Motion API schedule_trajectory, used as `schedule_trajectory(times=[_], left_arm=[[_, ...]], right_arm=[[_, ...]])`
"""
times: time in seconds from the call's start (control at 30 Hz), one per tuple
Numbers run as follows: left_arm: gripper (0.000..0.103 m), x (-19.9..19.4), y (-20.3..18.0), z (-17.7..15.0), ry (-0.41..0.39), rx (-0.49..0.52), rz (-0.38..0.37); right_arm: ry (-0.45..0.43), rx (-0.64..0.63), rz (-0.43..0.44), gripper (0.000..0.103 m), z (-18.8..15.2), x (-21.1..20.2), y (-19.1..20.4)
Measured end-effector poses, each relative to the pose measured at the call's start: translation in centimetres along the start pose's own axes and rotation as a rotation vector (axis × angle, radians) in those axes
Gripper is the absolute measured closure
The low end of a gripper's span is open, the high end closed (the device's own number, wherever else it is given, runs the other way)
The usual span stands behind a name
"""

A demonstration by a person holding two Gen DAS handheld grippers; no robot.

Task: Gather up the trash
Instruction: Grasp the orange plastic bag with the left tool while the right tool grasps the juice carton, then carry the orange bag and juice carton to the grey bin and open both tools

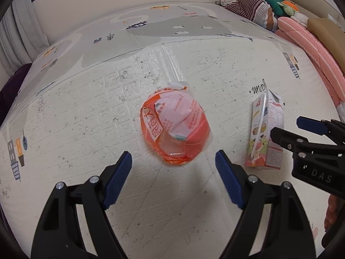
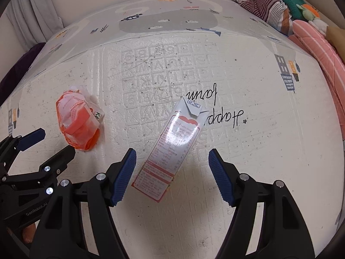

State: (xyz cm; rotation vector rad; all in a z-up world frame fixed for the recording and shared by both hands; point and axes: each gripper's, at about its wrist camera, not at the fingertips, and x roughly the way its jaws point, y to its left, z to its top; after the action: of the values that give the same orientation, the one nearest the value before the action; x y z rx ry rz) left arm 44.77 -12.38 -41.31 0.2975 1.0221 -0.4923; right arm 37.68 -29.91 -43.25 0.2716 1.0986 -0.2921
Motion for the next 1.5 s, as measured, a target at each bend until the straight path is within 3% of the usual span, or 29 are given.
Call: schedule_trajectory(times=[0.2,0.43,0.47,0.5,0.63,0.83,1.13,1.5], left_arm=[[0.025,2.2,0.6,0.5,-0.004,-0.048,-0.045],[0.054,3.0,-0.2,1.3,-0.014,-0.037,-0.072],[0.057,2.8,-0.4,1.3,-0.022,-0.028,-0.069],[0.06,2.6,-0.6,1.4,-0.032,-0.018,-0.067],[0.068,1.4,-1.0,1.5,-0.056,0.003,-0.073],[0.072,-1.2,-0.7,0.8,-0.057,0.002,-0.064],[0.073,-8.1,-0.2,-1.8,-0.039,-0.031,-0.049],[0.073,-20.9,0.0,-7.7,-0.031,-0.071,-0.05]], right_arm=[[0.02,0.01,-0.001,0.036,-0.3,2.2,0.0],[0.06,0.03,0.028,0.037,-0.8,3.8,0.2],[0.068,0.026,0.036,0.04,-0.8,3.9,0.3],[0.078,0.017,0.052,0.053,-0.9,4.0,0.5],[0.08,-0.027,0.075,0.062,-1.2,3.1,1.1],[0.055,-0.043,0.085,0.064,-1.9,0.4,1.3],[0.034,-0.085,0.104,0.064,-2.7,-4.9,1.9],[0.014,-0.194,0.111,0.064,-6.1,-15.7,4.9]])
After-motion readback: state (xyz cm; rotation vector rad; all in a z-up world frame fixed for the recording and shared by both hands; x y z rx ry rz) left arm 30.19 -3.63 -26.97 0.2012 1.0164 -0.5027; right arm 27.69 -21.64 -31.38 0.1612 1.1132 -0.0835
